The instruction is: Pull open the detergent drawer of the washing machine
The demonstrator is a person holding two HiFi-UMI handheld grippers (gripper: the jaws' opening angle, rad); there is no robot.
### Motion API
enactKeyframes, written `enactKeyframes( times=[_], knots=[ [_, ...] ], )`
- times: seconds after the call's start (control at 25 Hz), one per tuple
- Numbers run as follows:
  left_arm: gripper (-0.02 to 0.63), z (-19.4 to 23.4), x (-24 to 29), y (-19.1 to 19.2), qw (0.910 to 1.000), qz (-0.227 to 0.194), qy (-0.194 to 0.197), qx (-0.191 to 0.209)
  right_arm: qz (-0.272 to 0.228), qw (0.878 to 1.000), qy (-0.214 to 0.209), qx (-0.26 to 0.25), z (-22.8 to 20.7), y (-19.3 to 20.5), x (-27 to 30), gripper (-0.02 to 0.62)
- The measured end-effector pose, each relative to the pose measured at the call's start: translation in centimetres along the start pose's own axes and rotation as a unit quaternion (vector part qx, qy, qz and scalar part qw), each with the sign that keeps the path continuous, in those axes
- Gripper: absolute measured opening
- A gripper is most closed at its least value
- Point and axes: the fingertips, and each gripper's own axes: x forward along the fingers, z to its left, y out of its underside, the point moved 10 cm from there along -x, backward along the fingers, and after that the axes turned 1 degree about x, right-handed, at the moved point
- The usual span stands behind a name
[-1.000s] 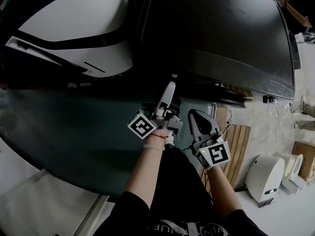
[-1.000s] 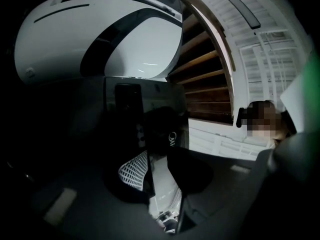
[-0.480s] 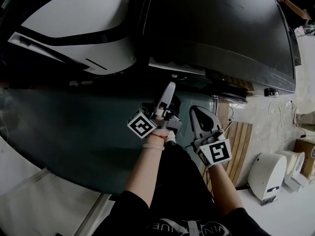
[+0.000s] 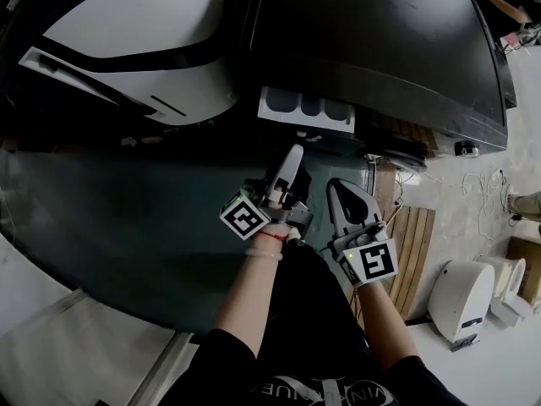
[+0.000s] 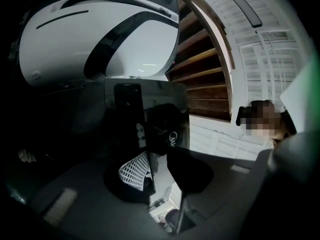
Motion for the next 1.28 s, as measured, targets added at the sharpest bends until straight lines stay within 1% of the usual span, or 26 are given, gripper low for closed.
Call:
enactKeyframes(
  times=[0.04, 0.16, 0.44, 0.52, 0.64, 0.84, 0.96, 1.04, 1.12, 1.2, 1.28],
  knots=[
    [0.123, -0.1, -0.2, 0.0, 1.0000, 0.002, 0.000, 0.000, -0.001, 1.000, 0.000, 0.003, 0.3, -0.2, 0.0, 0.012],
    [0.123, -0.5, -0.7, 0.1, 1.0000, 0.004, 0.000, -0.001, -0.012, 1.000, -0.001, -0.008, 0.8, -0.3, -0.3, 0.011],
    [0.123, -1.2, -2.2, 0.6, 0.9999, 0.013, 0.001, -0.002, -0.018, 1.000, 0.001, -0.004, 1.8, -0.2, -1.3, 0.012],
    [0.123, -1.4, -2.6, 0.7, 0.9999, 0.014, -0.001, -0.003, -0.013, 1.000, 0.004, 0.003, 2.2, -0.3, -1.6, 0.012],
    [0.123, -1.8, -3.3, 1.0, 0.9999, 0.012, -0.006, -0.006, 0.006, 1.000, 0.011, -0.008, 2.4, 0.1, -2.3, 0.011],
    [0.123, -2.2, -4.0, 1.2, 0.9999, 0.010, -0.005, -0.007, -0.028, 1.000, 0.006, -0.011, 2.8, 0.1, -3.1, 0.012],
    [0.121, -2.3, -4.3, 1.3, 0.9999, 0.008, -0.005, -0.006, -0.021, 1.000, 0.011, 0.001, 3.2, -0.2, -3.3, 0.012],
    [0.121, -2.5, -4.3, 1.5, 0.9999, 0.001, 0.002, -0.015, -0.023, 1.000, 0.012, 0.006, 3.3, -0.3, -3.4, 0.012],
    [0.120, -2.7, -4.4, 1.7, 0.9998, -0.004, 0.006, -0.021, -0.030, 0.999, 0.010, 0.004, 3.4, -0.3, -3.6, 0.012],
    [0.118, -2.6, -4.8, 1.7, 0.9999, 0.001, -0.004, -0.012, -0.031, 0.999, 0.008, -0.009, 3.3, 0.1, -3.8, 0.012],
    [0.118, -2.8, -4.9, 1.9, 0.9999, 0.001, -0.001, -0.015, -0.031, 0.999, 0.008, -0.005, 3.5, 0.0, -3.9, 0.012]
  ],
)
